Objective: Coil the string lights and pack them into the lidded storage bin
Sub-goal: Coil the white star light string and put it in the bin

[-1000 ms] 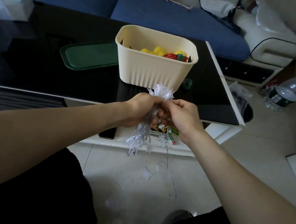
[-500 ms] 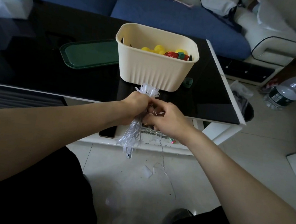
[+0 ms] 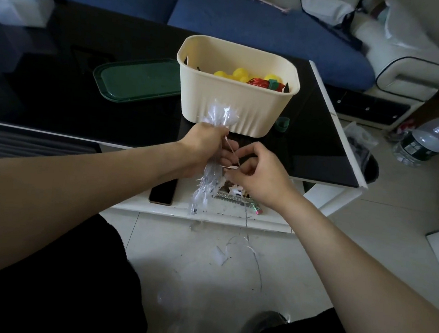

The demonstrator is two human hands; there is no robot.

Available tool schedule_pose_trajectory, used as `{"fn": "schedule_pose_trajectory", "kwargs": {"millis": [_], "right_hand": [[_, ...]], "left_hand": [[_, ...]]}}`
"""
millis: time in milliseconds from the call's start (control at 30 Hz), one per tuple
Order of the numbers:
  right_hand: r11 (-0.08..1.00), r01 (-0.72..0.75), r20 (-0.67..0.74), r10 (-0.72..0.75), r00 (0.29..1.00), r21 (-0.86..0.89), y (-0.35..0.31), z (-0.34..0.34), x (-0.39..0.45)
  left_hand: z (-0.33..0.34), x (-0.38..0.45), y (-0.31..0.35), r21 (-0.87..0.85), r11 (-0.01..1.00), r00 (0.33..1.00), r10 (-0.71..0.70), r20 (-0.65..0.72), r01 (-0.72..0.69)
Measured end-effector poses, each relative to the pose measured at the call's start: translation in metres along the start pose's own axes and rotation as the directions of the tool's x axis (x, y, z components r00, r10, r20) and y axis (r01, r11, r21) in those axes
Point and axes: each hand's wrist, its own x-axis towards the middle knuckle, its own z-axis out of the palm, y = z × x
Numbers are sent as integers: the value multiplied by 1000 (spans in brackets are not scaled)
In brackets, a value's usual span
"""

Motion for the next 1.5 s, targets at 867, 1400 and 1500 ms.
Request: {"fn": "schedule_pose_trajectory", "kwargs": {"millis": [867,1400,1500], "right_hand": [[949,-310,391,309,867,-62,23,21,2],[915,-374,417,402,815,-151,26,-15,0],[911,-331,416,408,813,-246,31,-25,1]], "left_hand": [[0,-12,10,-175,985,986,22,166,7],[-16,2,6,-76,990,992,116,-41,-118],[-17,3,5,-6,990,988,141,-61,-142]]}}
